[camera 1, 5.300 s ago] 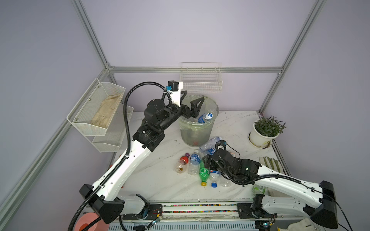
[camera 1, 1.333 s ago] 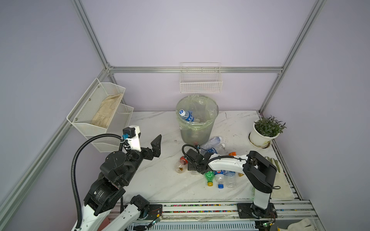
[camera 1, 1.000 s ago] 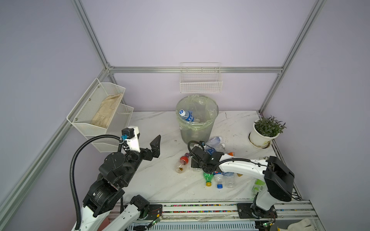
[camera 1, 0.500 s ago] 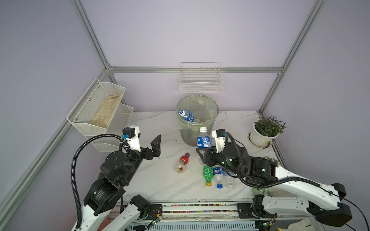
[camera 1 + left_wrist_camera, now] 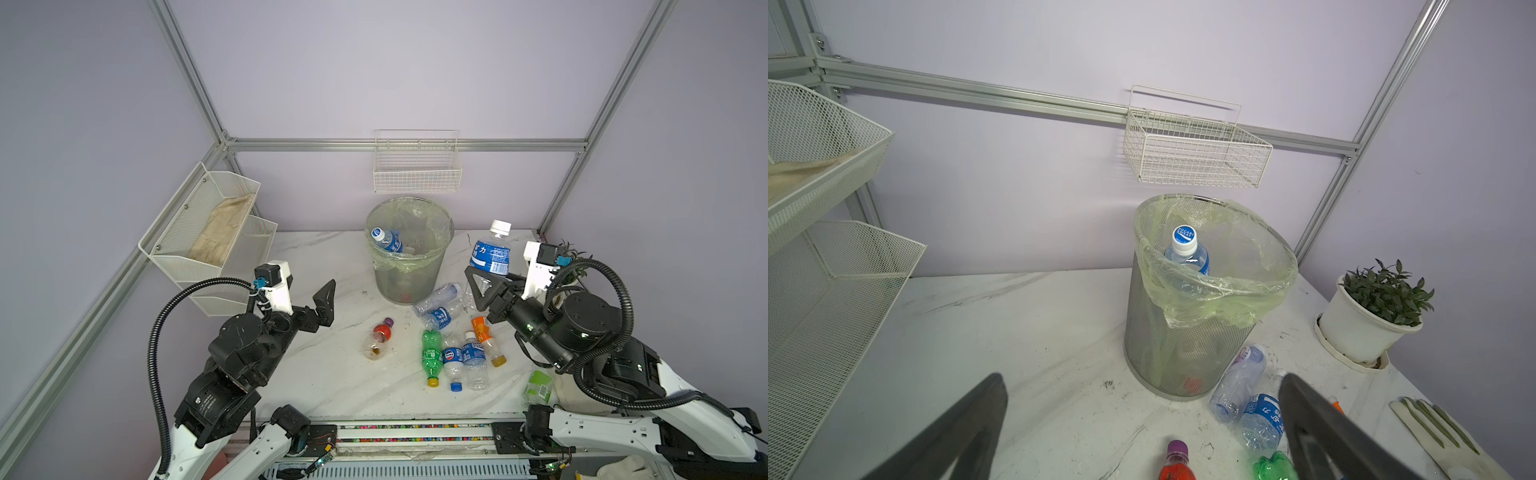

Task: Throw the plastic bottles in the bin
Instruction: 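Lift the Pocari Sweat bottle and carry it over the bin with the right gripper, then open the right gripper over the bin while the left gripper lowers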

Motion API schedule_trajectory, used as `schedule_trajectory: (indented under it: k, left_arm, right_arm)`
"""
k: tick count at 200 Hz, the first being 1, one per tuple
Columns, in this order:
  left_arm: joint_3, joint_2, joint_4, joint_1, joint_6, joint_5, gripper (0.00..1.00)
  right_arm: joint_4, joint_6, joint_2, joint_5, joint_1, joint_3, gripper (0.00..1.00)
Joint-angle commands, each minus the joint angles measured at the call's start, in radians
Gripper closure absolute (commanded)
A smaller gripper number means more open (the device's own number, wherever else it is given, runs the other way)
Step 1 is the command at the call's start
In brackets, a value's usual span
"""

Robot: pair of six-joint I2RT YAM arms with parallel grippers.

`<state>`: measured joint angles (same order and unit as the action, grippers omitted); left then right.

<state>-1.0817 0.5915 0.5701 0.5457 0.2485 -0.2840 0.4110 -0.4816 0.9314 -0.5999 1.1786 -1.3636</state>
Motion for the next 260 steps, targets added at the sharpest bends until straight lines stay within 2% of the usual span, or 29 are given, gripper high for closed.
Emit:
schedule_trajectory:
  k: [1,15,25,45,55,59,63,74,77,89,100,128,191,260]
  left_arm:
    - [-0.021,0.005,-0.033,-0.001,0.009,0.025,0.00]
    - [-0.024,0.008,-0.034,-0.001,0.016,0.036,0.00]
    - [-0.027,0.010,-0.035,-0.001,0.021,0.046,0.00]
    - [-0.036,0.014,-0.034,-0.001,0.026,0.060,0.00]
    - [-0.042,0.013,-0.033,-0.001,0.028,0.063,0.00]
    - [-0.046,0.013,-0.031,-0.001,0.028,0.064,0.00]
    - [-0.049,0.011,-0.027,-0.001,0.030,0.065,0.00]
    - [-0.060,0.006,-0.014,-0.001,0.029,0.069,0.00]
    - [-0.063,0.005,-0.010,-0.001,0.029,0.070,0.00]
    - [-0.073,-0.003,0.009,-0.001,0.025,0.068,0.00]
    - [-0.078,-0.010,0.030,-0.001,0.018,0.063,0.00]
    - [-0.065,-0.032,0.040,-0.001,0.011,0.043,0.00]
    - [-0.018,-0.001,0.024,-0.001,0.019,0.063,0.00]
    - [0.051,0.029,0.022,-0.001,0.041,0.106,0.00]
  right_arm:
    - [0.023,0.091,0.117,-0.086,0.000,-0.111,0.65]
    - [0.028,0.151,0.225,-0.084,-0.010,-0.209,0.64]
    - [0.035,0.185,0.313,-0.050,-0.053,-0.280,0.63]
    - [0.063,0.161,0.485,0.222,-0.286,-0.401,0.64]
    - [0.076,0.157,0.575,0.303,-0.365,-0.443,0.62]
    - [0.090,0.163,0.612,0.324,-0.383,-0.468,0.57]
    - [0.111,0.170,0.652,0.343,-0.396,-0.496,0.47]
    - [0.175,0.186,0.757,0.386,-0.418,-0.593,0.06]
    - [0.193,0.192,0.781,0.398,-0.419,-0.619,0.03]
    - [0.276,0.195,0.850,0.383,-0.421,-0.704,0.03]
    - [0.297,0.202,0.851,0.373,-0.418,-0.730,0.03]
    - [0.154,0.208,0.696,0.357,-0.416,-0.569,0.03]
    - [0.129,0.169,0.496,0.336,-0.416,-0.365,0.02]
    - [0.149,0.099,0.357,0.317,-0.415,-0.211,0.03]
